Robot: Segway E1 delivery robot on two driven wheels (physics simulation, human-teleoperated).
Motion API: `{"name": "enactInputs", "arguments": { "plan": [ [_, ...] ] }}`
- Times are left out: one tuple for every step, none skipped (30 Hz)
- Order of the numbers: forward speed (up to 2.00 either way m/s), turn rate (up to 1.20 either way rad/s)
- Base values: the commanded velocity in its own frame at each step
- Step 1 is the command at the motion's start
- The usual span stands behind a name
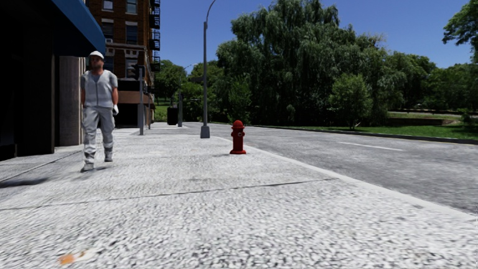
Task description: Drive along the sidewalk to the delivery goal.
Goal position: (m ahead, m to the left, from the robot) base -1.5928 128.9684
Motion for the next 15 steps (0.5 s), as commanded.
{"name": "enactInputs", "arguments": {
  "plan": [
    [2.0,0.0],
    [2.0,0.0],
    [2.0,0.0],
    [2.0,0.0],
    [2.0,0.0],
    [2.0,0.0],
    [2.0,0.0],
    [2.0,0.0],
    [2.0,0.0],
    [2.0,0.0],
    [2.0,0.21],
    [2.0,0.21],
    [2.0,0.36],
    [2.0,0.43],
    [2.0,0.43]
  ]
}}
